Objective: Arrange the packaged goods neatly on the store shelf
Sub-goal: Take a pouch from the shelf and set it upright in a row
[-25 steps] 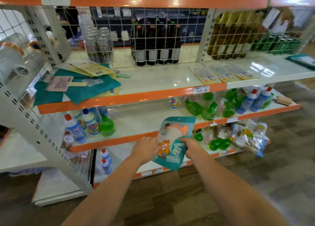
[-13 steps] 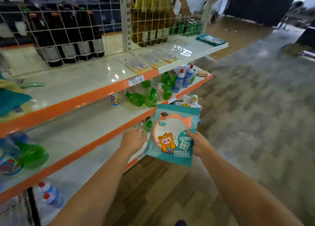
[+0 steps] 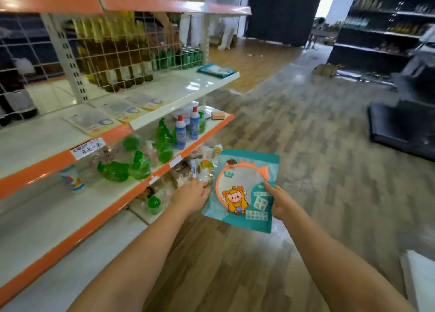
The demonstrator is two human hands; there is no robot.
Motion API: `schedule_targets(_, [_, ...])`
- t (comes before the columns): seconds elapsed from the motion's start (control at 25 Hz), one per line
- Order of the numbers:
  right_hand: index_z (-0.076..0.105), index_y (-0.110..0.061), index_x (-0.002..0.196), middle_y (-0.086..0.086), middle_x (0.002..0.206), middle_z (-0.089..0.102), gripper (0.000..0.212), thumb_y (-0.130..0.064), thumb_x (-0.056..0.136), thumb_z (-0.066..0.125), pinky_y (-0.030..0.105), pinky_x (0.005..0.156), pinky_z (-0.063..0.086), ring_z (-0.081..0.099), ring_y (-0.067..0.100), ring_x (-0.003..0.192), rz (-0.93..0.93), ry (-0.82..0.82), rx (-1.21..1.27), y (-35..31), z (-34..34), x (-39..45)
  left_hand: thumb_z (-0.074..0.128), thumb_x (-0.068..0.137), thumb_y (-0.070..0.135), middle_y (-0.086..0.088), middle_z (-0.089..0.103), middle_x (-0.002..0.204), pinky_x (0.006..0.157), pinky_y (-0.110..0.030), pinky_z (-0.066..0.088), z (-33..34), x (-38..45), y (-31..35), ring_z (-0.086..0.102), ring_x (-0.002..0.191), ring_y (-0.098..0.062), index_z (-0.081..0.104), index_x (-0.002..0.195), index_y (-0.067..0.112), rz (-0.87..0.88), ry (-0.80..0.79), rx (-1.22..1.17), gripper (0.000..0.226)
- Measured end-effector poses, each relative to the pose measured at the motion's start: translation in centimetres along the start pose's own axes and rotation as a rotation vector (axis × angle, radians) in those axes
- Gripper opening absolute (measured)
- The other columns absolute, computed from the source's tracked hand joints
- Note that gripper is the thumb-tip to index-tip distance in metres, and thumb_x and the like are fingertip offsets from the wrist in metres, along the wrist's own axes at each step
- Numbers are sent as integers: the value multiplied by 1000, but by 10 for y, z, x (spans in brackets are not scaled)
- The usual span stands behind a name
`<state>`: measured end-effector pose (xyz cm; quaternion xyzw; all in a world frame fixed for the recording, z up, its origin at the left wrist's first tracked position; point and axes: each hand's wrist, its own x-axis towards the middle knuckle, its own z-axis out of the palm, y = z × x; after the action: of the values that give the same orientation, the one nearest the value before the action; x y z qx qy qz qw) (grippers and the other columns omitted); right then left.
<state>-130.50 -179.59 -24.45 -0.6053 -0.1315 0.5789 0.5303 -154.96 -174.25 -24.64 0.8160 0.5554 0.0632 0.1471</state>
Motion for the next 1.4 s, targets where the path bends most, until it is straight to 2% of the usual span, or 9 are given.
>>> schedule_targets(0.12, [53,-8,86,10,82,62,12,-18,94,55,38,61,48,60,24,71,-13,42,63,-24,-28,19,36,98,37,-11,63,112,81,-40,47,2,30,32,59,102,-30,62,108,13,47,-23,10,37])
schedule_targets(0.28, [52,-8,86,10,82,61,15,-20,95,53,39,62,48,59,24,71,-6,66,106,-43,-48,45,36,97,38,-10,65,100,70,-35,42,6,69,53,60,91,-27,61,92,12,68,-23,11,36])
schedule_targets(0.44, [51,-8,85,10,82,62,15,-20,94,54,39,62,48,59,24,71,-11,87,119,-66,-57,81,36,95,43,-5,65,112,76,-36,48,6,129,65,60,99,-25,63,107,20,101,-40,-9,38])
schedule_targets(0.56, [52,-8,86,10,82,62,14,-19,93,56,38,62,49,60,24,71,-27,109,130,-94,-57,112,38,97,39,-7,63,115,76,-34,46,0,182,74,59,103,-26,59,117,18,192,-76,57,36])
schedule_targets(0.72, [53,-8,88,9,80,62,12,-18,93,57,37,60,48,59,23,70,-82,144,143,-147,-53,161,37,99,34,-9,67,99,76,-37,47,-20,264,89,62,94,-27,60,98,12,218,-18,4,32])
schedule_targets(0.88, [55,-8,90,9,81,62,10,-17,93,56,38,63,50,59,24,70,-113,160,182,-184,-49,202,36,99,36,-8,66,113,86,-38,49,-23,337,95,61,102,-26,62,115,14,260,-12,-6,37])
schedule_targets(1.2, [56,-7,89,9,82,62,9,-15,93,56,36,64,50,60,22,70,-41,241,217,-185,-80,261,37,100,35,-12,66,112,88,-40,49,31,408,125,60,102,-29,61,112,11,275,-177,-80,37])
schedule_targets(1.4, [56,-8,87,9,82,62,8,-14,93,57,36,65,50,59,22,71,-68,215,216,-239,-102,318,36,100,35,-11,65,114,86,-38,48,30,463,159,59,103,-29,62,112,10,233,-173,-87,38])
